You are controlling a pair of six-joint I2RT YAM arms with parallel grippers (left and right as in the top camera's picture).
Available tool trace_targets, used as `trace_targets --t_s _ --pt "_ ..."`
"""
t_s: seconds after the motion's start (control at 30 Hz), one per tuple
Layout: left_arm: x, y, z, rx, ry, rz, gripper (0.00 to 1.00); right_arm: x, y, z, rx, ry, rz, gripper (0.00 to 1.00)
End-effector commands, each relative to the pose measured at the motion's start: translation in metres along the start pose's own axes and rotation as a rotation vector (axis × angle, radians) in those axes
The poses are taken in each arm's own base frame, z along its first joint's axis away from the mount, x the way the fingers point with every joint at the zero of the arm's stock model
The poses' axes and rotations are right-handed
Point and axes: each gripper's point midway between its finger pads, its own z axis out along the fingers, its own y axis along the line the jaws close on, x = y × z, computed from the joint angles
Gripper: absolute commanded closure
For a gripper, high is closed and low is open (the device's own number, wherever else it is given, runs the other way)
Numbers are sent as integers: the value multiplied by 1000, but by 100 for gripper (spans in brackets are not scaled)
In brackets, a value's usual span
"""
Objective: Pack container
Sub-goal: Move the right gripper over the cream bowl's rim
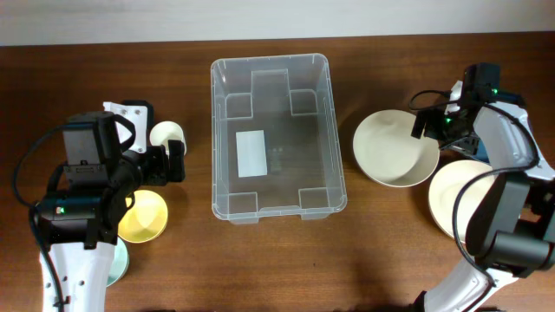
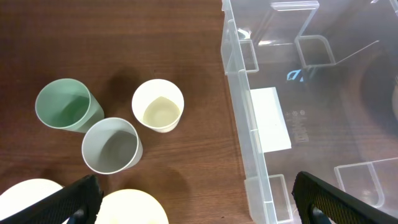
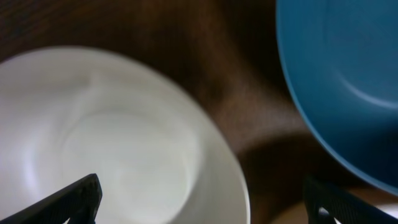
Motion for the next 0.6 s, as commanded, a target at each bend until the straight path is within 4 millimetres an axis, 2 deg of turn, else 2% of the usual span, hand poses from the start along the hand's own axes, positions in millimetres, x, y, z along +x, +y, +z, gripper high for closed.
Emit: trace_targets --t_s 0.0,0.23,0.5,0.57 --pt "-8 1 -5 -5 -23 -8 0 -4 0 13 -14 7 8 1" --pt "-7 1 -5 -5 -22 -8 0 0 12 40 -95 49 14 1" --pt "-8 1 -5 -5 -23 -8 0 4 13 48 -103 67 46 1" --pt "-7 1 -5 -5 -22 -8 0 4 13 49 -103 65 47 7"
